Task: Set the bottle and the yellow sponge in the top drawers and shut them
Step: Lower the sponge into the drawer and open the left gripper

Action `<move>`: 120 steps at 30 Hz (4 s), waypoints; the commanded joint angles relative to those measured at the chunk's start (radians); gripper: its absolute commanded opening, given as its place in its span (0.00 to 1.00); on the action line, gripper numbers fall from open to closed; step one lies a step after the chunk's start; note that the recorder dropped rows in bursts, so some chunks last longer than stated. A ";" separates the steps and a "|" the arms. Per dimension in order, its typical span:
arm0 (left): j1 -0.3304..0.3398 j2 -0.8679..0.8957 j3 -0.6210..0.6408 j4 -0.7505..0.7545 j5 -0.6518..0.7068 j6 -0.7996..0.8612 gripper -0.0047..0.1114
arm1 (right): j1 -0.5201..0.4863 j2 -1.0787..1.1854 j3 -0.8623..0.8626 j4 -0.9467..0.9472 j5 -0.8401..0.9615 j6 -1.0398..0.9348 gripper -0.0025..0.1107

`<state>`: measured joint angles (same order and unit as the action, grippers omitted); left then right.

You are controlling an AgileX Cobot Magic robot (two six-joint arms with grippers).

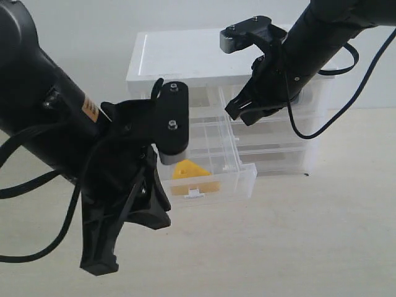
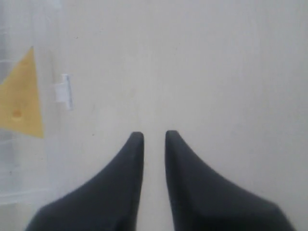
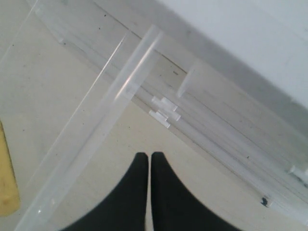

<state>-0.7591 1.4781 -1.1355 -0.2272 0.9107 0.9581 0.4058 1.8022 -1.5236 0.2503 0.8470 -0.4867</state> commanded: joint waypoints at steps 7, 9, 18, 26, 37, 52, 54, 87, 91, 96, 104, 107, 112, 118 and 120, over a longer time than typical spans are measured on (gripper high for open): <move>-0.013 0.000 0.006 0.292 -0.233 -0.104 0.60 | -0.007 -0.016 -0.006 -0.003 0.006 -0.001 0.02; -0.013 0.018 0.006 0.343 -0.230 -0.136 0.60 | -0.007 -0.016 -0.006 -0.003 0.006 -0.001 0.02; -0.013 0.100 0.006 0.397 -0.286 -0.262 0.60 | -0.007 -0.016 -0.006 -0.001 0.010 -0.001 0.02; 0.001 0.148 0.006 0.461 -0.303 -0.326 0.59 | -0.007 -0.016 -0.006 -0.001 0.010 -0.001 0.02; 0.031 0.175 0.006 0.463 -0.345 -0.342 0.52 | -0.007 -0.016 -0.006 -0.001 0.010 -0.001 0.02; 0.031 0.203 -0.002 0.459 -0.335 -0.339 0.08 | -0.007 -0.016 -0.006 0.000 0.010 -0.001 0.02; 0.031 0.201 -0.012 0.454 -0.335 -0.342 0.08 | -0.007 -0.016 -0.006 0.001 0.010 -0.001 0.02; 0.090 0.179 -0.121 0.556 -0.237 -0.155 0.08 | -0.007 -0.014 -0.006 -0.002 -0.004 -0.001 0.02; 0.090 0.162 -0.121 0.501 -0.193 -0.080 0.08 | -0.007 -0.014 -0.006 -0.004 -0.005 -0.001 0.02; 0.090 0.133 -0.121 0.476 -0.207 -0.042 0.08 | -0.007 -0.014 -0.006 -0.004 -0.005 -0.001 0.02; 0.121 0.141 -0.121 0.440 -0.293 -0.119 0.08 | -0.007 -0.014 -0.006 -0.004 -0.002 -0.001 0.02; 0.121 0.146 -0.121 0.402 -0.338 -0.129 0.08 | -0.007 -0.014 -0.001 -0.004 -0.005 -0.001 0.02; 0.121 0.179 -0.121 0.479 -0.362 -0.129 0.08 | -0.007 -0.014 -0.001 -0.004 -0.002 -0.001 0.02; 0.121 0.175 -0.172 0.448 -0.342 -0.134 0.08 | -0.007 -0.014 -0.001 -0.004 -0.008 -0.001 0.02; 0.121 0.160 -0.192 0.446 -0.320 -0.132 0.08 | -0.007 -0.014 -0.001 -0.004 -0.013 -0.001 0.02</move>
<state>-0.6462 1.6765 -1.2732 0.1559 0.7354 0.8250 0.4058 1.8022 -1.5236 0.2503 0.8441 -0.4867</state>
